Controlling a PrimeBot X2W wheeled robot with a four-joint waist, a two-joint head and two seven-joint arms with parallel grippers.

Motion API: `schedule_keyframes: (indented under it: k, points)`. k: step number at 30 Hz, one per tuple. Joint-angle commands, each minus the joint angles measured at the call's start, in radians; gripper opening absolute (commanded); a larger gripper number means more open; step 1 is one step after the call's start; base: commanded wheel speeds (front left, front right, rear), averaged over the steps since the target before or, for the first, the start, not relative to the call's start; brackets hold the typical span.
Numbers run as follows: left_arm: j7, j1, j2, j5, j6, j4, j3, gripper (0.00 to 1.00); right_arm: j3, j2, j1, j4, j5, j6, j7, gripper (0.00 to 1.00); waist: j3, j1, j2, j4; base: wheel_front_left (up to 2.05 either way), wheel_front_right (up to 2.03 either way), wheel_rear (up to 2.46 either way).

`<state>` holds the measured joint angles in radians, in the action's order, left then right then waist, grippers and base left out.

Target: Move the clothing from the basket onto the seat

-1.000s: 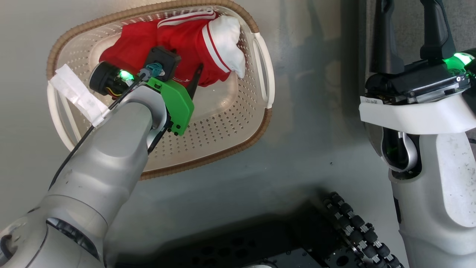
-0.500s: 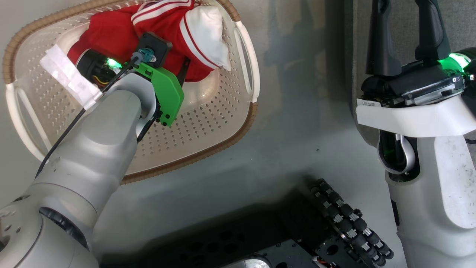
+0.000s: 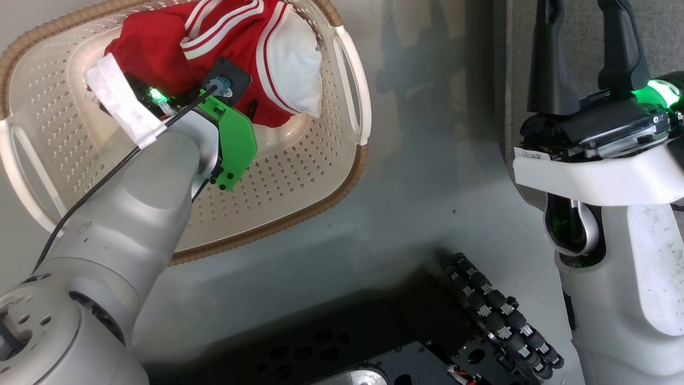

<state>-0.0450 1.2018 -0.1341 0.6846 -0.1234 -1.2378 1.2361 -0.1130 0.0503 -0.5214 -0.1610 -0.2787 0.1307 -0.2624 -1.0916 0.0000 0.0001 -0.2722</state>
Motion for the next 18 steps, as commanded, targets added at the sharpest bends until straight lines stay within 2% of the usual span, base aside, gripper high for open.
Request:
schedule_keyframes:
  k: [1,3,5,13,18]
  points:
    - [0.008,0.008,0.004,0.005,0.006,-0.011,0.002,1.0,0.002,0.0,0.009,-0.008,0.006,0.0,-0.003,1.0,0.0,0.0,-0.0001,0.002,0.0,0.0,0.0]
    - [0.01,0.003,0.01,0.013,0.008,-0.018,-0.003,1.0,0.002,0.0,0.011,-0.015,0.009,0.0,-0.004,1.0,0.0,0.0,-0.0001,0.004,0.0,0.0,0.0]
    - [-0.006,0.003,0.015,0.029,0.007,-0.022,-0.016,0.0,0.003,0.0,0.014,-0.022,0.008,0.0,-0.003,1.0,-0.001,0.0,-0.0001,0.005,0.0,0.0,0.0]
    - [-0.038,0.022,0.035,0.044,0.001,-0.031,-0.023,0.0,0.023,0.0,0.015,-0.032,0.015,0.0,-0.004,1.0,0.0,0.0,-0.0001,0.014,0.0,0.0,0.0]
    - [-0.108,0.008,0.039,0.034,-0.004,-0.021,-0.015,0.0,0.035,0.0,0.013,-0.02,0.028,0.0,-0.004,1.0,0.031,0.0,-0.0001,0.031,0.0,0.0,0.0]
